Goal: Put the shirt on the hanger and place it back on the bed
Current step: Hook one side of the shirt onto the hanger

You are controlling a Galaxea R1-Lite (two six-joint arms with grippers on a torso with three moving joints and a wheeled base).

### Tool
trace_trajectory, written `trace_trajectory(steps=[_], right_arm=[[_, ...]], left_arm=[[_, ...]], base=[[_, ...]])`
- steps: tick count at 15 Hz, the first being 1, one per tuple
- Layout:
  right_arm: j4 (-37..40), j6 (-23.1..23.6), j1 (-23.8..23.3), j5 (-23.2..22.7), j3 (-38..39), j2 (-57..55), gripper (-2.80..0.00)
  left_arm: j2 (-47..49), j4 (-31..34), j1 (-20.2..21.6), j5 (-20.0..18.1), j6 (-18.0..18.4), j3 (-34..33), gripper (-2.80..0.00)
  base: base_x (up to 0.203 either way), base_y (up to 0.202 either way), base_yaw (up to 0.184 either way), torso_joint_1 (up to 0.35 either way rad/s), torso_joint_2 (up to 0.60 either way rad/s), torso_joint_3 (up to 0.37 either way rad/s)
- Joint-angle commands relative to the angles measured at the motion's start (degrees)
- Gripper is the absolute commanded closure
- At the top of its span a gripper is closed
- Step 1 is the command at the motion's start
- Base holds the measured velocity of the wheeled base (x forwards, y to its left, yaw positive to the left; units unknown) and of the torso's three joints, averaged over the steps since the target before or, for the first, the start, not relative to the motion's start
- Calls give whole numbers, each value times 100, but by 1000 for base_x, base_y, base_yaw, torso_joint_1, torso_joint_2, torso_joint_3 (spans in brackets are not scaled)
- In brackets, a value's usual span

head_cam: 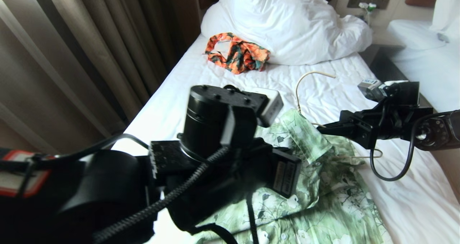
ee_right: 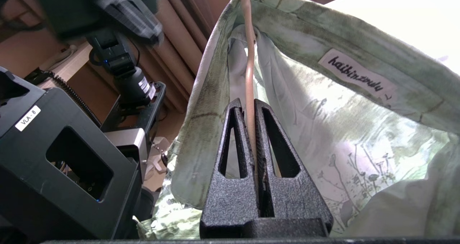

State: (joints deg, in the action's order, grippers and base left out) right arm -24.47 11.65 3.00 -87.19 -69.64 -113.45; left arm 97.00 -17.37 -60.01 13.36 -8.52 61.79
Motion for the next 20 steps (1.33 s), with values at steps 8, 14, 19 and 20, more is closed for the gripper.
trace_trajectory(steps=[8, 14, 19, 20], right_arm=[[39, -32, -19, -48, -293, -11, 0], [39, -32, -12, -48, -340, -116, 0], [39, -32, -2, -48, -340, -126, 0], [39, -40, -9, -48, -332, -116, 0]], left_arm=[[97, -463, 2058, -3114, 1010, -172, -280], [1088, -933, 2215, -3309, 1526, 625, -280], [1400, -965, 1926, -3325, 1710, 817, -280], [1532, -1052, 1881, -3316, 1706, 872, -280]], base=[[0, 0, 0, 0, 0, 0], [0, 0, 0, 0, 0, 0], [0, 0, 0, 0, 0, 0], [0, 0, 0, 0, 0, 0]])
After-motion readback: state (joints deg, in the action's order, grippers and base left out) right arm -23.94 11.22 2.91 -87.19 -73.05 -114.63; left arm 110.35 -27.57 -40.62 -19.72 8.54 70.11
